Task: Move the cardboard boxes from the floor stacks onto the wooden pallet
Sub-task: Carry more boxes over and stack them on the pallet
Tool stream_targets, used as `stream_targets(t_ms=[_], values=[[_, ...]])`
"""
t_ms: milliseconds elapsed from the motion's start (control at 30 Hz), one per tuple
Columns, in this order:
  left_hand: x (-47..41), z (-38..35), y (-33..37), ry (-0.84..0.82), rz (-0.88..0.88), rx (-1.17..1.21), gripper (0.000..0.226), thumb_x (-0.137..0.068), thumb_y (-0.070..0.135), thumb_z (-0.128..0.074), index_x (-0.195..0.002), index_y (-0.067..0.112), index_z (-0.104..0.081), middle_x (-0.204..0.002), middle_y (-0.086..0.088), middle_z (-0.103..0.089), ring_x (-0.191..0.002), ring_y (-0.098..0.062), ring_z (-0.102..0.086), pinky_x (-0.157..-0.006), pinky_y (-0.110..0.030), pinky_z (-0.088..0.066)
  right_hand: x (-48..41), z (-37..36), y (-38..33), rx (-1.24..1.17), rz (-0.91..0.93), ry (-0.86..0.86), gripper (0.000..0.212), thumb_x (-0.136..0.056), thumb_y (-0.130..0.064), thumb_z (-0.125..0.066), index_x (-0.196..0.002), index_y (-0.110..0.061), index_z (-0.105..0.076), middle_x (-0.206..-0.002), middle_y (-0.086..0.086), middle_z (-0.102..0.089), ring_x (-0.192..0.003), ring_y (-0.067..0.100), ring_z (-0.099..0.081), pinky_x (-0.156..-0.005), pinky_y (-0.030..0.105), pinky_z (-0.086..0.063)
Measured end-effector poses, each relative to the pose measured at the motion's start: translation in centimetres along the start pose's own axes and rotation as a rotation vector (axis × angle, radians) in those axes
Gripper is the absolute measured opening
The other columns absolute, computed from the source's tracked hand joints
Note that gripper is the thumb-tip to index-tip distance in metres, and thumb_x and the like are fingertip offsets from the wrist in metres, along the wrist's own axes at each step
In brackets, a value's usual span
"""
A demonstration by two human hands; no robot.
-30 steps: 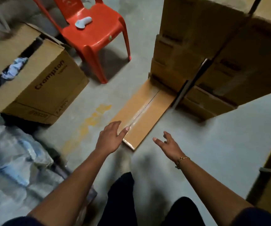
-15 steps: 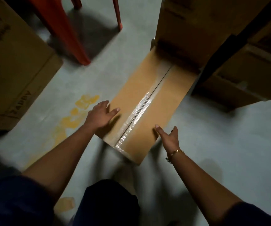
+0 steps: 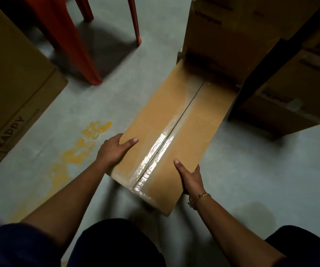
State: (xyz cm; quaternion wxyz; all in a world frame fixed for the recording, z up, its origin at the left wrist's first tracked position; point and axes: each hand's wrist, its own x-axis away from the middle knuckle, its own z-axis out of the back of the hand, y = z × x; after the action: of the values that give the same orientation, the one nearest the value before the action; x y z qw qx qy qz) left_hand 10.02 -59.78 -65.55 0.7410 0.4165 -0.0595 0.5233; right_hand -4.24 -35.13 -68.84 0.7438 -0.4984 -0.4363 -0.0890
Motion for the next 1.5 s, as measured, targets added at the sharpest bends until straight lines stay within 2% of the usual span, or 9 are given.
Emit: stream_targets(t_ms=[133, 267, 400, 600, 900, 1067, 1200, 1367, 1500], values=[[3.6, 2.2, 1.7, 0.016, 0.023, -0.019, 0.072, -0.074, 0.092, -0.051, -0.122, 0.04, -0.065, -0.115, 0.009, -0.073, -0.105, -0.019, -0.067, -0.093, -0.041, -0.054, 3.5, 1.1, -2.1, -0.003, 0.007, -0.027, 0.096, -0.062, -0.063, -0.088, -0.143, -0.035, -0.045, -0.121, -0.013, -0.068, -0.111, 0.015, -0.066, -0.104, 0.047, -0.053], [8.9, 5.4, 4.6, 0.041, 0.042, -0.004, 0.066, -0.077, 0.089, -0.052, -0.12, 0.04, -0.065, -0.108, 0.013, -0.073, -0.102, -0.018, -0.068, -0.091, -0.04, -0.055, 8.8, 2.9, -5.3, 0.02, 0.012, -0.045, 0.113, -0.051, -0.075, -0.086, -0.146, -0.034, -0.043, -0.124, -0.012, -0.068, -0.112, 0.015, -0.066, -0.103, 0.047, -0.053], [15.3, 8.9, 9.1, 0.063, 0.052, -0.001, 0.061, -0.081, 0.082, -0.057, -0.122, 0.038, -0.065, -0.1, 0.015, -0.068, -0.102, -0.019, -0.067, -0.085, -0.035, -0.052, 15.6, 5.8, -9.3, 0.016, 0.013, -0.057, 0.107, -0.055, -0.07, -0.087, -0.145, -0.034, -0.043, -0.122, -0.013, -0.069, -0.109, 0.014, -0.068, -0.101, 0.046, -0.055], [28.5, 14.4, 18.3, 0.085, 0.055, 0.003, 0.066, -0.092, 0.066, -0.058, -0.141, 0.022, -0.057, -0.138, -0.006, -0.063, -0.129, -0.03, -0.055, -0.088, -0.031, -0.036, 28.0, 11.9, -15.0, 0.023, 0.024, -0.067, 0.094, -0.064, -0.064, -0.087, -0.143, -0.036, -0.045, -0.121, -0.015, -0.069, -0.11, 0.014, -0.067, -0.103, 0.045, -0.054], [49.7, 19.7, 29.4, 0.069, 0.088, 0.025, 0.085, -0.089, 0.076, -0.05, -0.152, 0.02, -0.045, -0.154, -0.008, -0.05, -0.141, -0.031, -0.045, -0.111, -0.043, -0.037, 49.6, 24.0, -21.7, 0.023, 0.131, -0.015, 0.077, -0.079, -0.053, -0.082, -0.144, -0.034, -0.046, -0.118, -0.018, -0.068, -0.107, 0.008, -0.066, -0.102, 0.043, -0.053], [58.5, 20.0, 33.6, 0.031, 0.034, 0.012, 0.087, -0.09, 0.078, -0.044, -0.154, 0.019, -0.043, -0.156, -0.01, -0.046, -0.142, -0.033, -0.044, -0.112, -0.045, -0.036, 59.2, 29.8, -22.8, -0.007, 0.195, 0.055, 0.069, -0.085, -0.049, -0.078, -0.143, -0.035, -0.046, -0.123, -0.019, -0.066, -0.111, 0.007, -0.065, -0.1, 0.038, -0.052], [63.5, 19.2, 36.8, 0.002, -0.074, -0.03, 0.071, -0.097, 0.07, -0.041, -0.148, 0.021, -0.049, -0.148, -0.011, -0.055, -0.134, -0.035, -0.051, -0.105, -0.042, -0.04, 64.1, 33.9, -22.4, -0.065, 0.194, 0.155, 0.086, -0.076, -0.064, -0.078, -0.148, -0.035, -0.042, -0.132, -0.013, -0.064, -0.117, 0.015, -0.064, -0.104, 0.047, -0.052], [67.5, 17.2, 39.5, -0.142, -0.268, -0.031, 0.063, -0.097, 0.074, -0.034, -0.135, 0.03, -0.058, -0.124, -0.003, -0.07, -0.099, -0.024, -0.064, -0.087, -0.039, -0.05, 69.3, 39.4, -21.0, -0.164, 0.266, 0.295, 0.072, -0.075, -0.06, -0.078, -0.138, -0.038, -0.051, -0.118, -0.013, -0.072, -0.106, 0.015, -0.071, -0.097, 0.048, -0.056], [71.8, 14.9, 41.1, -0.253, -0.392, -0.006, 0.061, -0.099, 0.069, -0.036, -0.139, 0.029, -0.057, -0.124, -0.002, -0.069, -0.101, -0.022, -0.065, -0.087, -0.039, -0.051, 74.4, 43.6, -18.5, -0.194, 0.26, 0.398, 0.063, -0.088, -0.048, -0.075, -0.143, -0.034, -0.048, -0.122, -0.007, -0.069, -0.106, 0.017, -0.068, -0.091, 0.044, -0.058]])
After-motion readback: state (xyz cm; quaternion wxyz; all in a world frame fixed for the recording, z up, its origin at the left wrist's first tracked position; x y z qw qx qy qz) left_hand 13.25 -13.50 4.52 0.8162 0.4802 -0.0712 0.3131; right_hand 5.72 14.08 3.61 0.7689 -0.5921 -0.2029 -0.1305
